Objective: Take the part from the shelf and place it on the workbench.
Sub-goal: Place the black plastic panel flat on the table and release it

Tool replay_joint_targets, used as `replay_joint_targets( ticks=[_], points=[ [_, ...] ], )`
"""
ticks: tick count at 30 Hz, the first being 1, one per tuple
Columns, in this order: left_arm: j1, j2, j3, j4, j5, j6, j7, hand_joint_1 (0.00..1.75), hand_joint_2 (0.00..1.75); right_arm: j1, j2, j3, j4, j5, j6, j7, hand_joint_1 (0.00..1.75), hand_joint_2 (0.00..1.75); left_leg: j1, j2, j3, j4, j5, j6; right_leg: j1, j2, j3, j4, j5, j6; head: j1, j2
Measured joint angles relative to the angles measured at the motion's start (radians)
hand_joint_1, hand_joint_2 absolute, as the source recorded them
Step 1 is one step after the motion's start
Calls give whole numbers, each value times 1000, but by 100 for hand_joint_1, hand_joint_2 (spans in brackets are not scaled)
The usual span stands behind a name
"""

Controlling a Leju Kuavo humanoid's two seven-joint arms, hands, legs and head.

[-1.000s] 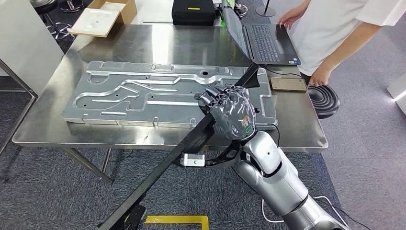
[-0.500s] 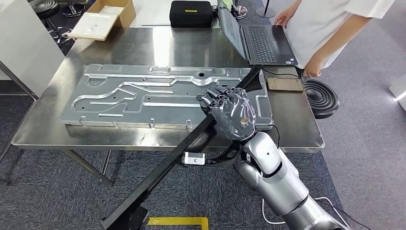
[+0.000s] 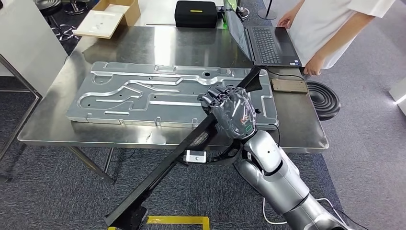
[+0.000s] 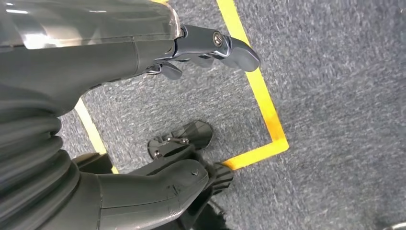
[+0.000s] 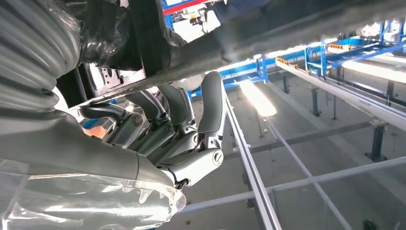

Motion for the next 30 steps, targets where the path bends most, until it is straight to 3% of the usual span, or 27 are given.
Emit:
replay_joint_targets(
  ticks=[3, 5, 8, 9, 10, 11, 13, 15, 18, 20, 23, 24, 25, 26, 27, 28, 30],
  points=[
    [-4, -1, -2, 0, 1, 1, -1, 0, 175, -10, -1, 0, 10, 29, -1, -4, 175, 175, 2, -2, -4, -1, 1, -17, 3, -3, 4, -18, 2, -10, 0, 0],
    [-5, 0, -3, 0, 2, 2, -2, 0, 175, -15, -1, 0, 15, 43, -1, -4, 175, 175, 1, -3, -19, 31, -24, -27, -3, -11, 9, -31, 9, -22, 0, 0],
    [-5, 0, -4, 0, 4, 3, -3, 0, 175, -20, 0, 0, 23, 49, 0, -3, 175, 175, 2, -2, -97, 199, -109, -34, -3, -29, 12, -38, 12, -32, -1, 0],
    [-4, 0, -4, 0, 4, 3, -3, 0, 175, -20, 0, 0, 26, 50, 0, -3, 175, 175, 3, -2, -121, 248, -123, -36, -3, -35, 11, -37, 11, -33, -1, 0],
    [-4, 0, -4, 0, 4, 3, -3, 0, 175, -19, 0, 0, 30, 50, -1, -3, 175, 175, 3, -2, -130, 265, -119, -38, -2, -40, 11, -35, 10, -33, -1, 0],
    [-3, 0, -4, 0, 4, 3, -3, 0, 175, -19, 0, 0, 33, 49, -1, -3, 175, 175, 4, -1, -120, 243, -97, -40, -3, -44, 11, -32, 8, -32, -1, 0],
    [-3, 0, -4, 0, 4, 4, -4, 0, 175, -20, 0, 0, 37, 46, -1, -3, 175, 175, 7, 5, -61, 124, -35, -42, -4, -49, 10, -21, 1, -25, -1, 0],
    [-3, 0, -4, 0, 4, 4, -5, 0, 175, -22, 1, 0, 39, 43, -2, -3, 175, 175, 7, 12, -17, 31, -6, -35, 0, -52, 3, -5, -5, -15, -1, 0],
    [-1, -1, -4, 0, 4, 4, -5, 0, 175, -23, 1, 0, 42, 43, -2, -3, 175, 175, 4, 10, -14, 16, -4, -17, 4, -53, -4, 0, -6, -3, 0, 0],
    [-1, -1, -4, 0, 4, 4, -6, 0, 175, -23, 1, 0, 43, 43, -2, -3, 175, 175, 6, 8, -13, 11, 1, -6, -1, -39, -13, 24, -26, 6, 0, 0],
    [-4, -1, -4, 0, 4, 4, -5, 0, 175, -23, 0, 0, 47, 43, -2, -3, 175, 175, 8, 5, -14, 9, 5, 4, -5, -11, -85, 184, -113, 20, 0, 0],
    [-3, -1, -4, 0, 5, 4, -5, 0, 175, -21, 0, 0, 50, 43, -2, -3, 175, 175, 7, 3, -15, 9, 5, 5, -6, -8, -112, 240, -133, 21, 0, 0],
    [-3, -1, -4, 0, 6, 4, -5, 0, 175, -19, 0, 0, 53, 42, -2, -3, 175, 175, 6, 1, -15, 9, 5, 5, -6, -8, -126, 268, -134, 21, 0, 0],
    [-2, -1, -4, 0, 6, 3, -5, 0, 175, -18, -1, 0, 55, 42, -3, -2, 175, 175, 6, -2, -15, 9, 5, 5, -5, -7, -123, 260, -118, 19, 0, 0],
    [-2, -1, -4, 0, 7, 3, -5, 0, 175, -18, -1, 0, 57, 42, -6, 0, 175, 175, 6, -4, -14, 9, 5, 5, -5, -5, -99, 212, -86, 14, 0, 0],
    [-2, -1, -4, 0, 7, 3, -5, 0, 175, -18, -1, -1, 58, 42, -12, 2, 175, 175, 5, -7, -13, 9, 5, 4, -4, -2, -64, 142, -50, 8, 0, 0],
    [-3, -2, -4, 0, 7, 3, -6, 0, 175, -18, 0, -7, 58, 41, -33, 5, 175, 175, 3, -11, -15, 10, 6, -1, 2, 4, -6, 25, -11, -4, 0, 0]
  ],
)
